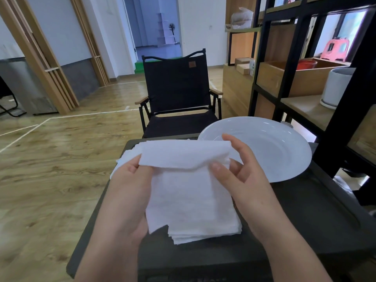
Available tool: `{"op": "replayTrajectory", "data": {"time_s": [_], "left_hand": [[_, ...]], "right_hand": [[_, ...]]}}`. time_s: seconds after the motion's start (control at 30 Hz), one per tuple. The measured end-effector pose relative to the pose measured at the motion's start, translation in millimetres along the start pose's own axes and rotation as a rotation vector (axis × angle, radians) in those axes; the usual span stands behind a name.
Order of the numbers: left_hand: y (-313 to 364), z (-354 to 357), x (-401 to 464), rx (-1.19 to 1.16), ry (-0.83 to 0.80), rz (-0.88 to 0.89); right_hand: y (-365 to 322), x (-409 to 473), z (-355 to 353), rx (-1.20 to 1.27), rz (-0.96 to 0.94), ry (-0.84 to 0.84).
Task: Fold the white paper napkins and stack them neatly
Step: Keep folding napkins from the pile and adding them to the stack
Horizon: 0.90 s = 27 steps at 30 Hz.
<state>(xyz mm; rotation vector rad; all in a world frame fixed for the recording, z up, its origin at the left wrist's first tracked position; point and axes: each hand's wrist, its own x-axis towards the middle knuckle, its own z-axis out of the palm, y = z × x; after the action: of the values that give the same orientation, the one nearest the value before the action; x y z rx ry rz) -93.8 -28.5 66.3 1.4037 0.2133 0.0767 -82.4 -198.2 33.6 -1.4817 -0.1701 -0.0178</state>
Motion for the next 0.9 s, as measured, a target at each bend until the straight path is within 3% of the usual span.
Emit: {"op": "replayTrajectory", "data": {"time_s": [0.27, 0.53, 0.9], "left_hand": [[-31, -3, 17, 0.405, 0.102, -0.052], [-26, -8, 18, 0.397, -0.093, 0.192], [-20, -9, 12, 0.504, -0.028, 0.451]], "right_hand": [[12, 2, -9, -0.076, 0.204, 0.124], [3, 0, -11, -0.263, -0.004, 0.060], [3, 0, -13, -0.265, -0.127, 0.099]]}}
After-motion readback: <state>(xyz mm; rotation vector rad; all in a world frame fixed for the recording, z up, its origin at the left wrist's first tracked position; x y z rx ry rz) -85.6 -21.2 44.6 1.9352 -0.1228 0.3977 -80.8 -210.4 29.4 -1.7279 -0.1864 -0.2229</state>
